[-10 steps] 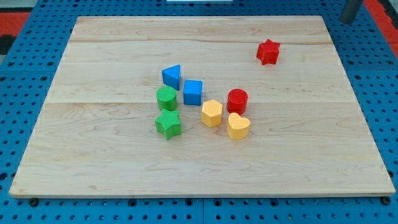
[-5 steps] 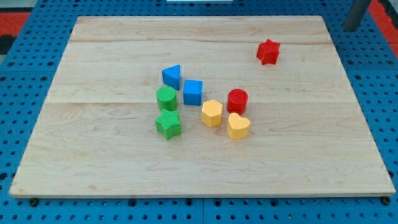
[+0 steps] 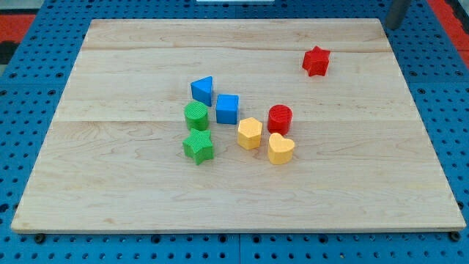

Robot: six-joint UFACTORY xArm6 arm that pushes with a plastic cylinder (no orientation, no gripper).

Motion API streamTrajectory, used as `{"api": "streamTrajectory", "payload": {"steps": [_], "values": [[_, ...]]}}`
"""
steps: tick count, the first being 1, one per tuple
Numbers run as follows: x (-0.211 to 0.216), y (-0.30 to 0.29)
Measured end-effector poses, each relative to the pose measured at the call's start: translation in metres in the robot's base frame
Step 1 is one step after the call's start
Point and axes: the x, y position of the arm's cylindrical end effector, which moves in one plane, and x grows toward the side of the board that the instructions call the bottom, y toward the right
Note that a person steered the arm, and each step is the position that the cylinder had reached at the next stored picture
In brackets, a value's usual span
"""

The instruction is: Move the red star to the right of the blue triangle

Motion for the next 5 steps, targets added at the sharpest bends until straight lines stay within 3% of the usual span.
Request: {"api": "streamTrajectory", "payload": {"steps": [3, 5], "values": [[0.016, -0.163], [0.067, -0.163]]}}
